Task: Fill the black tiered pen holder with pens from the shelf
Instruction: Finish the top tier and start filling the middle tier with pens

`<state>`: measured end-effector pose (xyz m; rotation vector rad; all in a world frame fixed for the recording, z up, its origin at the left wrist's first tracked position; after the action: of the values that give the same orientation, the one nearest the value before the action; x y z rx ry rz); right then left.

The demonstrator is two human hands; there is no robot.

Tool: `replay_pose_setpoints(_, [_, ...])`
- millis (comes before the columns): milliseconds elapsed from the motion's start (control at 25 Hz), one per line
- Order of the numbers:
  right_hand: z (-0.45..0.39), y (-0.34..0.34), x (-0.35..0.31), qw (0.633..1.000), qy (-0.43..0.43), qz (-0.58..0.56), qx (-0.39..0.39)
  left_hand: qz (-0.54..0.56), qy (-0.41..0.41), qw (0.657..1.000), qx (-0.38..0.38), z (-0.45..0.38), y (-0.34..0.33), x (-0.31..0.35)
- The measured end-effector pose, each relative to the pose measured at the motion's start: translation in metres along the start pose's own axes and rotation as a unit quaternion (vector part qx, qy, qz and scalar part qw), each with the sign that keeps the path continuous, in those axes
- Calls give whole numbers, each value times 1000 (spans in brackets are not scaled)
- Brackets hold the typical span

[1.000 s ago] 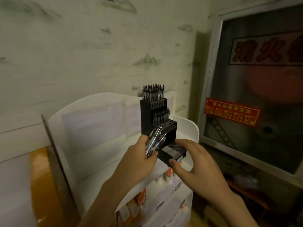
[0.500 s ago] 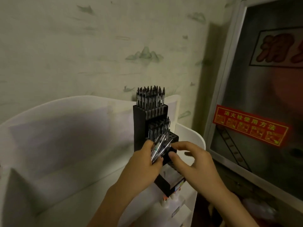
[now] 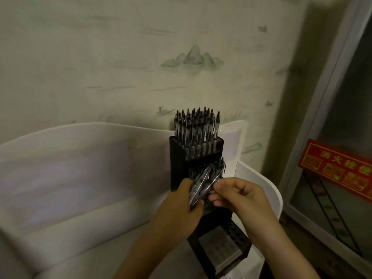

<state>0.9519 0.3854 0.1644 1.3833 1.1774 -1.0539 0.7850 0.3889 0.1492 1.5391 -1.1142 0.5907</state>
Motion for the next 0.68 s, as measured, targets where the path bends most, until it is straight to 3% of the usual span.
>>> replay_pose_setpoints(160, [-32, 35, -15, 992, 43, -60, 103, -23, 17, 999, 30, -10, 0, -5])
replay_pose_setpoints(280, [-57, 47, -19, 977, 137, 28, 163, -14, 46, 996, 77, -18, 5, -10])
replay_pose_setpoints(480, [-75, 13, 10, 945, 203, 224, 123, -12, 58, 991, 122, -21, 9, -11])
replay_pose_setpoints(680, [-87, -4, 31, 948, 211, 231, 59, -11, 64, 987, 146, -18, 10, -20])
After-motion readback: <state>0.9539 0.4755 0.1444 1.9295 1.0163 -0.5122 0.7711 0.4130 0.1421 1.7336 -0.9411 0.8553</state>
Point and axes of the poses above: each hand's wrist, its own z-axis away from the middle knuckle, its own y-axis out of the back of the hand, x = y × z, the point moved 1 cm from there along -z, towards the middle knuckle, and after that the axes turned 15 degrees about z, right-handed, at the moved point
